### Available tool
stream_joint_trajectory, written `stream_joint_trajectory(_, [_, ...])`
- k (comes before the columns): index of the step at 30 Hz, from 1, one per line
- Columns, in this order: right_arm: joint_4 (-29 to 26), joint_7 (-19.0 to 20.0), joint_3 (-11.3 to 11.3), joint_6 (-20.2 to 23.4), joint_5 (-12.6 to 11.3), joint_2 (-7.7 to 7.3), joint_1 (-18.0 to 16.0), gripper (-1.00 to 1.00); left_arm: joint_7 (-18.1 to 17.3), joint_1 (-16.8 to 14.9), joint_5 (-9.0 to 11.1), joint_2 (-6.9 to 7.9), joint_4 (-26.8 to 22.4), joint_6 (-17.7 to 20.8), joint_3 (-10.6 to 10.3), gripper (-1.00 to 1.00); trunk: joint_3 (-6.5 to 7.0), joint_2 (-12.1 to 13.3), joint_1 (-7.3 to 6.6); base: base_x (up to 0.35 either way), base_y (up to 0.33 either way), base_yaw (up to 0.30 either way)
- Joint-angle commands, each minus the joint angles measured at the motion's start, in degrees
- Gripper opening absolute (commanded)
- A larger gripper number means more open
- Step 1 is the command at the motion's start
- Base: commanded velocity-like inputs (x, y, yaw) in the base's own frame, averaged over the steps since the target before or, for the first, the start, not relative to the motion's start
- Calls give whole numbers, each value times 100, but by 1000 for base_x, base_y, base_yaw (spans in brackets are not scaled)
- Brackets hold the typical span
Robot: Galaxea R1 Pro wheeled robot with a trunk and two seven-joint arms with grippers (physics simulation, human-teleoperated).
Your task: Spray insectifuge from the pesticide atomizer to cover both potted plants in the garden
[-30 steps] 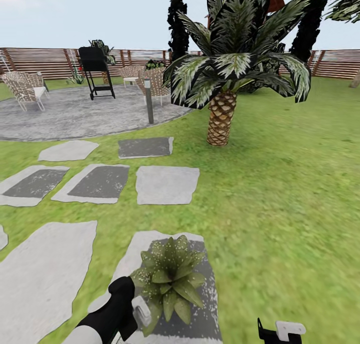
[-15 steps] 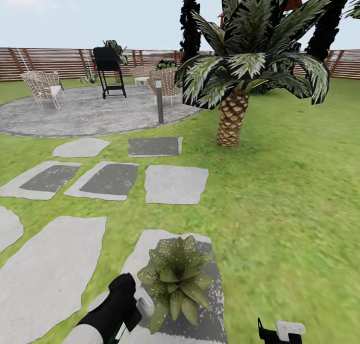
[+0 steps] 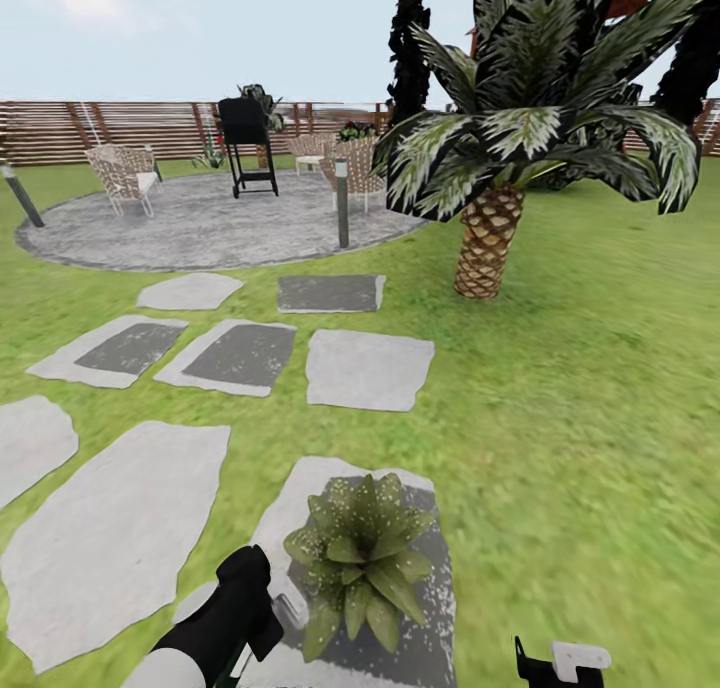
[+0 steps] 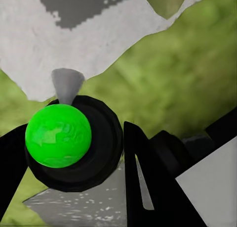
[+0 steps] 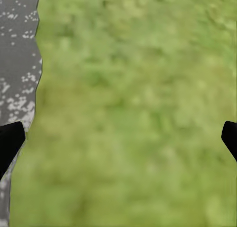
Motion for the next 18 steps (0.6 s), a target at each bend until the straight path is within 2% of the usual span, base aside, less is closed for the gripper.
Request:
stream_joint_trajectory(1, [3,-24,-38,-15,62,0,-2,100,-56,-3,-61,-1,-6,10,-7,-100,-5,-2,-1,0,-1,276])
stream_joint_trajectory(9, [3,-24,-38,-13,62,0,-2,100,-55,-3,-59,-1,-7,10,6,-100,-5,-2,-1,0,0,260])
stream_joint_trajectory(15, [3,-24,-38,-17,62,0,-2,100,-55,-3,-52,-19,-5,10,4,-100,-5,-2,-1,-14,-2,28])
stream_joint_trajectory(18, [3,-24,-38,-18,62,0,-2,100,-55,-3,-51,-26,-7,10,-1,-100,-5,-2,-1,-147,-148,1])
